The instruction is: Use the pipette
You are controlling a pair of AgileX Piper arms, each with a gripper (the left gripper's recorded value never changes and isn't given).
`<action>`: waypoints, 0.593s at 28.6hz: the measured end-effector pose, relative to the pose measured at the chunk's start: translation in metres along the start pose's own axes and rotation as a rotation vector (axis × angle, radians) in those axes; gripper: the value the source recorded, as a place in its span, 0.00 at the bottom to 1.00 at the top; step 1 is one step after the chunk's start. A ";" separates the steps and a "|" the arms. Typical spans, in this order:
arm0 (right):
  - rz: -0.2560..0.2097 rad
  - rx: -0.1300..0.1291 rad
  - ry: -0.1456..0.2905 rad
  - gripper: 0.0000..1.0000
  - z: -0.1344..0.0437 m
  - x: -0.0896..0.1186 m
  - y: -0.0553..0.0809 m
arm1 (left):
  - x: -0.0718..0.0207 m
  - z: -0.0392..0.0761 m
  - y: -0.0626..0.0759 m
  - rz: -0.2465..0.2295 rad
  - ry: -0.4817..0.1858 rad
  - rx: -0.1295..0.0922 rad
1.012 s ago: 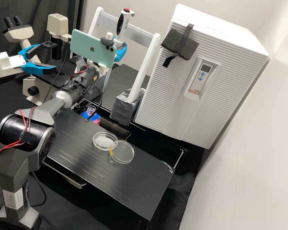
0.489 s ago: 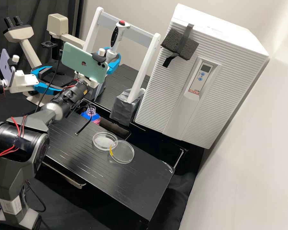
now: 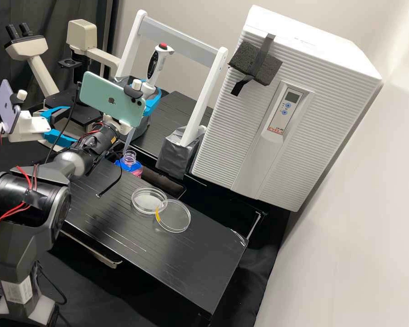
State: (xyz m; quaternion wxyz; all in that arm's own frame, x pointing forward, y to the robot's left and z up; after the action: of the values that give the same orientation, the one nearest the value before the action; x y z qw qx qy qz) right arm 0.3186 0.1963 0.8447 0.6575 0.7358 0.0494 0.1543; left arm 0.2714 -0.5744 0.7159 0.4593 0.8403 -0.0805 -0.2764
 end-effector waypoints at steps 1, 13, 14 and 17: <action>0.001 -0.001 0.000 0.00 0.000 0.000 0.000 | -0.0015 0.001 -0.003 -0.009 -0.003 0.000; 0.044 -0.009 0.016 0.00 0.005 0.003 -0.003 | -0.0137 0.007 -0.020 -0.077 -0.017 -0.003; 0.044 -0.009 0.016 0.00 0.005 0.003 -0.003 | -0.0141 0.007 -0.021 -0.079 -0.018 -0.003; 0.045 -0.010 0.014 0.00 0.005 0.003 -0.003 | -0.0141 0.007 -0.021 -0.079 -0.018 -0.003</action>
State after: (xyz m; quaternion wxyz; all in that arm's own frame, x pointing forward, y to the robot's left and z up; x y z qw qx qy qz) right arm 0.3234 0.1926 0.8419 0.6572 0.7322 0.0366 0.1747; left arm 0.2535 -0.5620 0.7014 0.4485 0.8396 -0.0510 -0.3021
